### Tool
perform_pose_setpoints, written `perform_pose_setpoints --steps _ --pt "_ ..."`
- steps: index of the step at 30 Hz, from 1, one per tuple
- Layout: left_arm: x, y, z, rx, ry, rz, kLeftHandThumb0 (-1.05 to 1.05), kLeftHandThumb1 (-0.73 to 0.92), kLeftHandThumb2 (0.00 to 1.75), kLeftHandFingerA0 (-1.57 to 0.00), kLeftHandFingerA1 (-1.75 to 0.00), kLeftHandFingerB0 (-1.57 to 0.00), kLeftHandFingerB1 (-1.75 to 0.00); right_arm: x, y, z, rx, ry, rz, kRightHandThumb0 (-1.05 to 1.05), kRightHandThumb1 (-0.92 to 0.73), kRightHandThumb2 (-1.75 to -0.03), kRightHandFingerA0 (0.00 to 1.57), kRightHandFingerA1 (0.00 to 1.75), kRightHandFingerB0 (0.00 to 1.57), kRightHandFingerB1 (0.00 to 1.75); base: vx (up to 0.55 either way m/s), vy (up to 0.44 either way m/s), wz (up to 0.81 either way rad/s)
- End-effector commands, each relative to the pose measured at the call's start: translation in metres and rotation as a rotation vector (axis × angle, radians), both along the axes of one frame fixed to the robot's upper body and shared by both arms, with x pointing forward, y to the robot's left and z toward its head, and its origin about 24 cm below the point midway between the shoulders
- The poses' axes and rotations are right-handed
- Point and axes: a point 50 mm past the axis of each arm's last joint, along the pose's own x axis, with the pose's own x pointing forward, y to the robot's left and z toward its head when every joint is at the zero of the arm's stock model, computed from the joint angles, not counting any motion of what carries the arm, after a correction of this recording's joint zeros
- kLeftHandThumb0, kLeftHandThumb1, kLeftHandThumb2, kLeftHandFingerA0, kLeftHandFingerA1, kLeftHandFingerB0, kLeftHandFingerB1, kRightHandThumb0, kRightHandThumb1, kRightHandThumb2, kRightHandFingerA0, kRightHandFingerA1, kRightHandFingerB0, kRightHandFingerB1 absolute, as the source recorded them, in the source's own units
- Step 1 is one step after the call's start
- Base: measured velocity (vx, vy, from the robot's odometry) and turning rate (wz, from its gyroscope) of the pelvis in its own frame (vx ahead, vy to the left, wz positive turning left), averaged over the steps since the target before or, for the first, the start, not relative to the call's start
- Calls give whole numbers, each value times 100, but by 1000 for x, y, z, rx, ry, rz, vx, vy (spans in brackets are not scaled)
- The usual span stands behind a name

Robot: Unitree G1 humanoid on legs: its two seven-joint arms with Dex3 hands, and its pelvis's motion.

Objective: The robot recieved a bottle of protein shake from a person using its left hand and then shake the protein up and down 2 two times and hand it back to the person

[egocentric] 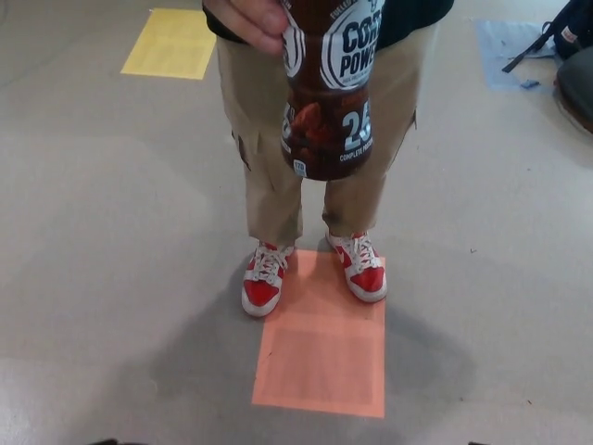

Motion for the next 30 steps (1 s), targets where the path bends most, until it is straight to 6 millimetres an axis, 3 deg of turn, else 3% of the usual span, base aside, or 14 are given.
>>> perform_pose_setpoints --steps 1,3,8,13,14,16,17,18,20,21,22,24,26,30 --pt "32 -9 44 -124 -299 -127 -18 86 66 -86 -47 -66 -44 10 4 16 1 -279 22 -25 -79 -73 92 55 71 55 0 0 0" --pt "46 -11 60 -123 -354 -169 -20 86 66 -86 -46 -66 -43 14 4 19 -4 -300 25 -24 -79 -73 95 56 74 58 0 0 0" --pt "83 -18 129 -123 -547 -335 -16 85 65 -80 -50 -67 -49 20 8 22 -13 -326 46 -25 -80 -71 95 56 73 70 0 0 0" --pt "98 -26 169 -118 -623 -416 -20 84 65 -81 -50 -72 -51 21 5 23 -34 -353 59 -24 -79 -73 94 62 72 74 0 0 0" --pt "99 -29 178 -123 -627 -423 -29 74 63 -72 -48 -60 -43 20 4 23 -34 -350 60 -24 -78 -73 94 62 73 73 0 0 0" --pt "102 -33 191 -146 -620 -426 -28 70 61 -61 -45 -53 -39 20 3 23 -38 -350 58 -24 -77 -71 95 62 74 72 0 0 0" --pt "105 -36 198 -166 -614 -432 -33 66 60 -48 -41 -41 -35 21 3 23 -32 -350 59 -25 -80 -69 94 60 73 71 0 0 0" --pt "107 -40 205 -217 -595 -437 -43 53 66 -19 -36 -15 -33 21 3 23 -30 -344 57 -29 -82 -71 91 64 73 71 0 0 0" --pt "110 -45 214 -322 -555 -441 -41 52 58 -12 -31 -8 -22 21 3 22 -32 -338 50 -29 -82 -72 90 65 73 72 0 0 0" --pt "113 -48 219 -383 -533 -437 -41 34 76 0 -40 -1 -34 21 2 23 -28 -341 49 -29 -82 -73 89 66 73 72 0 0 0" --pt "114 -50 222 -411 -521 -438 -41 34 76 0 -40 -1 -34 21 2 23 -26 -343 50 -29 -82 -73 89 66 73 72 0 0 0" --pt "121 -59 241 -521 -469 -514 -62 40 75 0 -10 0 -11 21 1 22 -16 -330 37 -32 -84 -73 86 66 73 71 0 0 0" --pt "126 -64 253 -545 -452 -545 -72 45 76 0 0 0 0 22 1 23 -16 -336 32 -33 -85 -71 84 64 73 70 0 0 0" --pt "135 -72 267 -531 -423 -600 -75 45 79 0 0 0 0 24 -1 24 -15 -335 30 -31 -83 -73 82 65 72 70 0 0 0"
